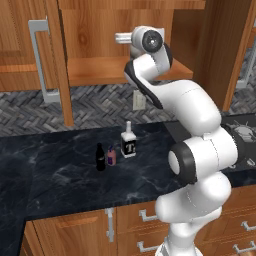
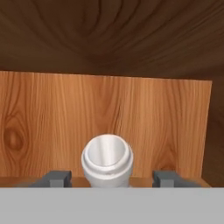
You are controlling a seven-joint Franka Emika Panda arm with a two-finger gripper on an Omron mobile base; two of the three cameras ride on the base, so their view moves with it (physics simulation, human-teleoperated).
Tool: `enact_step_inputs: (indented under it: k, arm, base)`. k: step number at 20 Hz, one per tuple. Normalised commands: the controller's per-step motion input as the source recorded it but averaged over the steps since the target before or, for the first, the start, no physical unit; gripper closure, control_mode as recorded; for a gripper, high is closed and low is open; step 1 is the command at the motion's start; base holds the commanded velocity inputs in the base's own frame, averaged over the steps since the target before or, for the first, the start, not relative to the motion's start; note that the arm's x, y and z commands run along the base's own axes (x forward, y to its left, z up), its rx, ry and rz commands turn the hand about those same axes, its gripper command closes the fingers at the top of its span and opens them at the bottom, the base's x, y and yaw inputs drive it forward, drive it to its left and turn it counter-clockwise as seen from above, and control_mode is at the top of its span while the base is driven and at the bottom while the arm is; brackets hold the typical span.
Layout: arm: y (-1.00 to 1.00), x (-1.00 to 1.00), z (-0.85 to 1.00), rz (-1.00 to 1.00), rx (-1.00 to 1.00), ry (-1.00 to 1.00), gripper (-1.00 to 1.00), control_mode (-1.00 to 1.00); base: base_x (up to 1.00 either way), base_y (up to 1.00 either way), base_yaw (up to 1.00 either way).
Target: Sort all alcoholic drinks to one cabinet, and non-alcoholic drinks to the other.
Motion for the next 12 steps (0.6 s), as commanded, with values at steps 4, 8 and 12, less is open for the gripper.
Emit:
enact_step_inputs:
  k: [4,8,12]
  arm:
    - [0.00,0.01,-0.01,0.00,0.01,-0.06,-1.00,-1.00]
    - [0.00,0.00,-0.02,0.00,0.00,-0.05,-1.00,-1.00]
    - [0.00,0.05,0.00,0.00,0.01,-0.01,-1.00,-1.00]
  base:
    - [0.00,0.00,0.00]
    - [0.00,0.00,0.00]
    - [0.00,0.00,0.00]
